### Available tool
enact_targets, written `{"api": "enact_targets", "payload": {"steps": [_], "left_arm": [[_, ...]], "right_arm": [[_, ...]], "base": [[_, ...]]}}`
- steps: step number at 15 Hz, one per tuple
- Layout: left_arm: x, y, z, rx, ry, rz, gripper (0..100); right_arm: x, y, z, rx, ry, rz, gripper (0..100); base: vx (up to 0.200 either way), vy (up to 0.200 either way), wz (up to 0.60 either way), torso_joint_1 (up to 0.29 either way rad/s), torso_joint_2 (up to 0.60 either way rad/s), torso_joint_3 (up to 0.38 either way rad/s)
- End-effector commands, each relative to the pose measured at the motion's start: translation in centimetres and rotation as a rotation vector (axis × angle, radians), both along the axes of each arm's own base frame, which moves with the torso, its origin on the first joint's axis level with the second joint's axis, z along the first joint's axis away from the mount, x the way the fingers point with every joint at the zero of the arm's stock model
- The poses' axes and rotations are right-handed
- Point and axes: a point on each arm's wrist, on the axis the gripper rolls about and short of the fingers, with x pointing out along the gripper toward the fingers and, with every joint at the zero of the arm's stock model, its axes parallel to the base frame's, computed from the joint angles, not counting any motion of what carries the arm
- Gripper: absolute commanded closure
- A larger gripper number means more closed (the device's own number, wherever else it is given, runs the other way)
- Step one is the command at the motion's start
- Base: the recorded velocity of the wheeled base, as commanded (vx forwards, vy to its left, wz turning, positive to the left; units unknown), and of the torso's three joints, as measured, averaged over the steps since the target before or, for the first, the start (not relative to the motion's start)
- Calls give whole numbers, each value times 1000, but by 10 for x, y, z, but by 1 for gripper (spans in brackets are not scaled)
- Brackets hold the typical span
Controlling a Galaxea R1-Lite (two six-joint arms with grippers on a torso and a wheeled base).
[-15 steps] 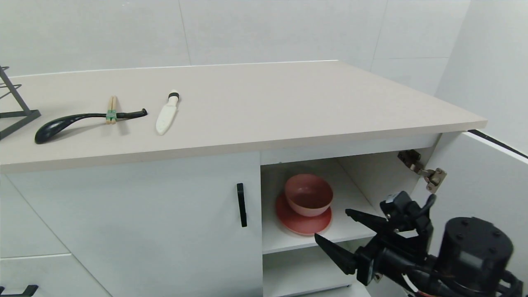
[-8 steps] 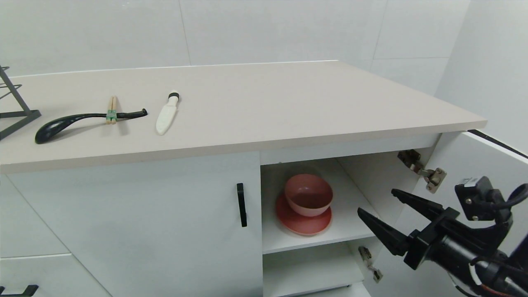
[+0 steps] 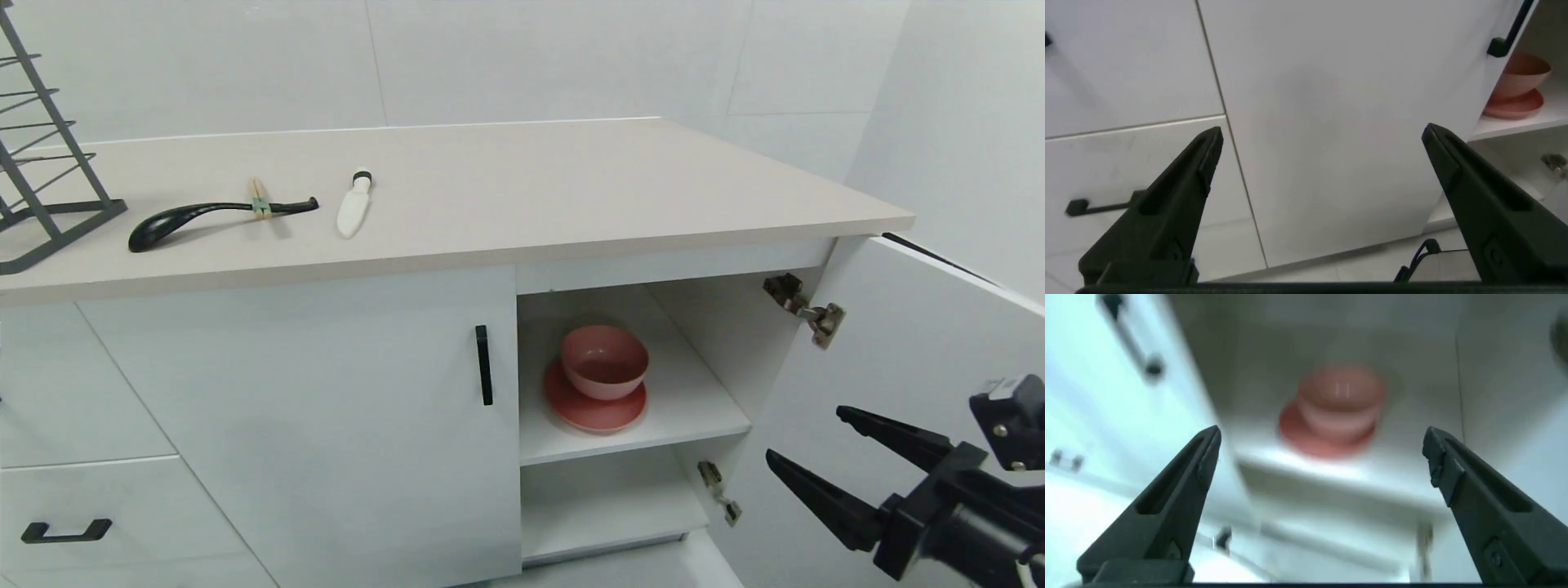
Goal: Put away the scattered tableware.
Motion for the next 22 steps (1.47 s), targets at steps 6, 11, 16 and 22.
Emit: {"api": "enact_targets", "payload": {"steps": [6, 11, 16, 22], "left_arm": [[0, 0, 0, -1, 1, -1, 0], [0, 0, 0, 0, 1, -1, 0], [0, 0, 0, -1, 2, -1, 0], [0, 0, 0, -1, 2, -1, 0]], "right_arm": [[-56, -46, 1, -36, 19, -218, 0], [-95, -64, -10, -70, -12, -313, 0], [-121, -71, -18, -32, -115, -450, 0], [-143, -70, -42, -16, -134, -477, 0]], "base": [[0, 0, 0, 0, 0, 0], [0, 0, 0, 0, 0, 0], [0, 0, 0, 0, 0, 0], [0, 0, 0, 0, 0, 0]]}}
